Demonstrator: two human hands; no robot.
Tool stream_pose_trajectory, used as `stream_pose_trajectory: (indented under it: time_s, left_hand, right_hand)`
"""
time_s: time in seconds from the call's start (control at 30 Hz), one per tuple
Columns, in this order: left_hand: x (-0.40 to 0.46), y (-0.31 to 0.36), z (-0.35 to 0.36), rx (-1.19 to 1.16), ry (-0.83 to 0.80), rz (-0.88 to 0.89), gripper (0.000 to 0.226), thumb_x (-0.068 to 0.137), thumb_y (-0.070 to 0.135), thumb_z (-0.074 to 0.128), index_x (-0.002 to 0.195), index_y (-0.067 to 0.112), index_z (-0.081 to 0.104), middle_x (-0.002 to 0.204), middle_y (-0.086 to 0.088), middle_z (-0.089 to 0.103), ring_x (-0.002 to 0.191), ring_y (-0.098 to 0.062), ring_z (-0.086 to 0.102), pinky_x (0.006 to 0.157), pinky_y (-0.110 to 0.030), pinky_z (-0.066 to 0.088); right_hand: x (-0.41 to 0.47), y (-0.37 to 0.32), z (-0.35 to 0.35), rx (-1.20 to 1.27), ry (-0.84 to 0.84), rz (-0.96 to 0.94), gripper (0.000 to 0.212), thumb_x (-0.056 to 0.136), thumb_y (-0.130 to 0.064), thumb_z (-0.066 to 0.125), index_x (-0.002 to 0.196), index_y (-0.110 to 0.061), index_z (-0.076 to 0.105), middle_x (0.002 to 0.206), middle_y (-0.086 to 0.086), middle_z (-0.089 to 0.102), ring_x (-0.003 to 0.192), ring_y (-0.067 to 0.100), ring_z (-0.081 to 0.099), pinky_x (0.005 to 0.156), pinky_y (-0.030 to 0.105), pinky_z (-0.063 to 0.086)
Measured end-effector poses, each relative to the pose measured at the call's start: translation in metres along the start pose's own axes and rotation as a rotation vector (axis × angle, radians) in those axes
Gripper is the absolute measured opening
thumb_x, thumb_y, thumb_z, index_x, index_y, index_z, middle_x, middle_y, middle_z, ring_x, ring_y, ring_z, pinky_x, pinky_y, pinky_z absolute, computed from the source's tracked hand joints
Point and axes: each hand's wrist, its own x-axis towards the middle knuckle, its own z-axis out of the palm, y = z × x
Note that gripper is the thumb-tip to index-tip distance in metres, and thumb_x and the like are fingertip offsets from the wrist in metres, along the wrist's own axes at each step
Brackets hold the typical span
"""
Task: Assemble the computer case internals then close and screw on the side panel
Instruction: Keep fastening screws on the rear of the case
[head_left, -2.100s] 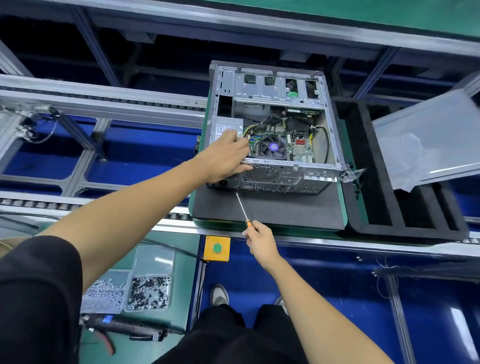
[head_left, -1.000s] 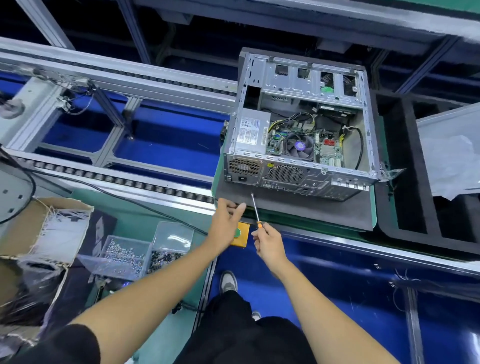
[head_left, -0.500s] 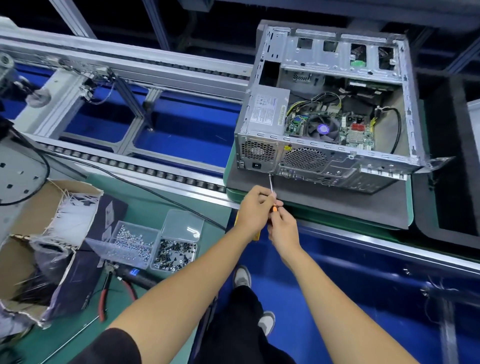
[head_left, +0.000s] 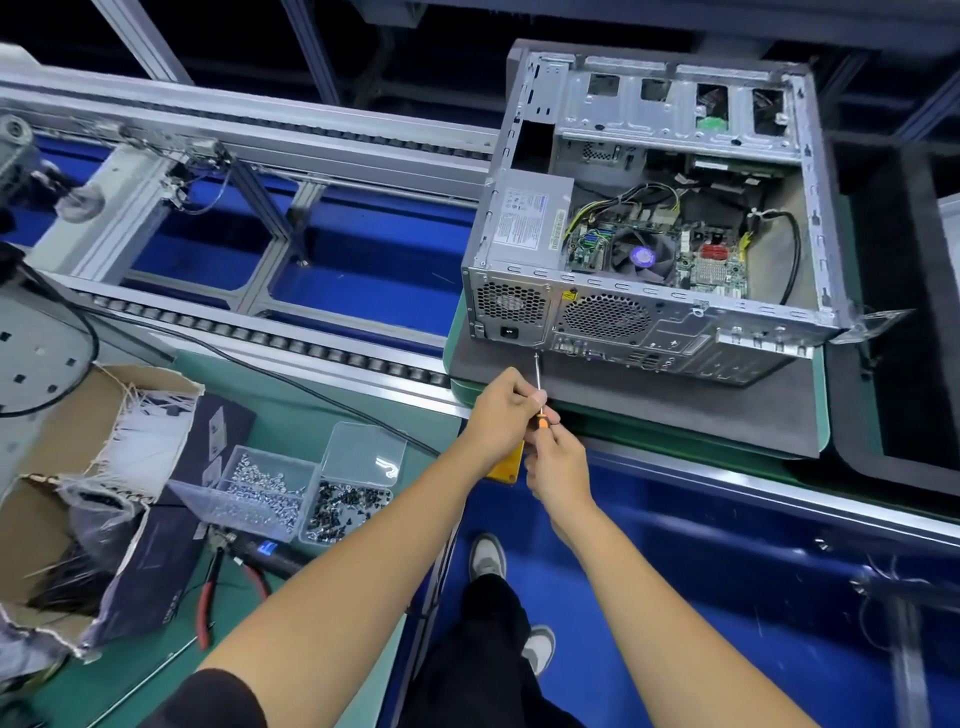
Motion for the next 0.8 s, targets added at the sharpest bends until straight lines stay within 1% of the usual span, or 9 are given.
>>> stream_pose_trajectory:
  time_s: [0.13, 0.2, 0.27, 0.33, 0.4, 0.5, 0.6, 0.67, 0.8]
  left_hand:
    - [-0.002, 0.005, -0.002, 0.014, -0.001, -0.003, 0.017, 0.104, 0.022, 0.055, 0.092, 0.011, 0.049, 0.084, -0.003, 0.078, 0.082, -0.020, 0.075, 0.073, -0.038, 0.060]
    - [-0.001, 0.007, -0.002, 0.050, -0.001, 0.002, 0.017, 0.104, 0.022, 0.055, 0.093, 0.010, 0.050, 0.083, -0.002, 0.078, 0.083, -0.019, 0.075, 0.077, -0.041, 0.061]
    - [0.000, 0.009, -0.004, 0.067, 0.001, 0.001, 0.019, 0.104, 0.022, 0.056, 0.097, 0.005, 0.051, 0.083, -0.002, 0.078, 0.084, -0.018, 0.075, 0.080, -0.042, 0.060]
    - [0.000, 0.011, -0.006, 0.069, 0.009, 0.000, 0.021, 0.103, 0.022, 0.058, 0.099, 0.001, 0.053, 0.083, -0.002, 0.078, 0.083, -0.015, 0.075, 0.078, -0.039, 0.061]
    - [0.001, 0.014, -0.008, 0.068, 0.016, -0.008, 0.021, 0.102, 0.021, 0.059, 0.098, 0.001, 0.053, 0.083, -0.003, 0.079, 0.081, -0.013, 0.075, 0.077, -0.039, 0.062]
    - [0.003, 0.016, -0.010, 0.027, 0.001, -0.028, 0.017, 0.102, 0.018, 0.059, 0.095, 0.003, 0.053, 0.086, -0.009, 0.078, 0.081, -0.018, 0.076, 0.079, -0.047, 0.063]
    - [0.004, 0.017, -0.011, 0.026, -0.002, -0.045, 0.015, 0.102, 0.018, 0.060, 0.093, 0.008, 0.054, 0.087, -0.010, 0.078, 0.080, -0.019, 0.077, 0.080, -0.052, 0.062]
    - [0.004, 0.018, -0.011, 0.049, 0.005, -0.050, 0.015, 0.101, 0.020, 0.061, 0.092, 0.009, 0.055, 0.087, -0.009, 0.078, 0.081, -0.020, 0.077, 0.081, -0.054, 0.061]
    - [0.007, 0.021, -0.013, 0.054, -0.005, -0.065, 0.014, 0.101, 0.020, 0.061, 0.095, 0.008, 0.058, 0.087, -0.008, 0.078, 0.081, -0.021, 0.077, 0.081, -0.053, 0.061]
  right_hand:
    - [-0.001, 0.000, 0.004, 0.026, 0.002, 0.020, 0.025, 0.105, -0.019, 0.043, 0.104, -0.020, 0.068, 0.049, -0.017, 0.049, 0.043, 0.006, 0.031, 0.038, 0.019, 0.026]
    - [0.000, -0.001, 0.006, 0.039, 0.020, 0.027, 0.025, 0.104, -0.016, 0.043, 0.103, -0.020, 0.067, 0.048, -0.017, 0.049, 0.044, 0.007, 0.031, 0.038, 0.019, 0.026]
    - [0.001, -0.001, 0.008, 0.038, 0.034, 0.028, 0.024, 0.105, -0.018, 0.042, 0.111, -0.017, 0.066, 0.048, -0.016, 0.048, 0.042, 0.006, 0.030, 0.039, 0.019, 0.025]
    - [0.002, -0.001, 0.010, 0.033, 0.046, 0.021, 0.027, 0.105, -0.019, 0.042, 0.117, -0.015, 0.067, 0.049, -0.014, 0.044, 0.042, 0.006, 0.029, 0.039, 0.019, 0.025]
    - [0.003, -0.002, 0.011, 0.023, 0.049, 0.008, 0.029, 0.103, -0.016, 0.042, 0.114, -0.020, 0.069, 0.049, -0.012, 0.042, 0.045, 0.008, 0.030, 0.040, 0.019, 0.024]
    - [0.005, -0.003, 0.011, 0.020, 0.049, 0.013, 0.028, 0.104, -0.016, 0.041, 0.111, -0.020, 0.067, 0.048, -0.013, 0.043, 0.046, 0.010, 0.030, 0.038, 0.020, 0.025]
    - [0.006, -0.002, 0.012, 0.005, 0.060, 0.030, 0.032, 0.105, -0.017, 0.040, 0.122, -0.011, 0.066, 0.049, -0.012, 0.043, 0.041, 0.005, 0.031, 0.038, 0.019, 0.025]
    - [0.006, -0.002, 0.013, 0.017, 0.060, 0.024, 0.033, 0.105, -0.016, 0.040, 0.125, -0.014, 0.066, 0.049, -0.013, 0.045, 0.040, 0.004, 0.032, 0.038, 0.019, 0.026]
    - [0.008, -0.005, 0.015, 0.013, 0.075, 0.010, 0.031, 0.104, -0.016, 0.041, 0.114, -0.022, 0.069, 0.049, -0.014, 0.048, 0.042, 0.002, 0.036, 0.038, 0.018, 0.028]
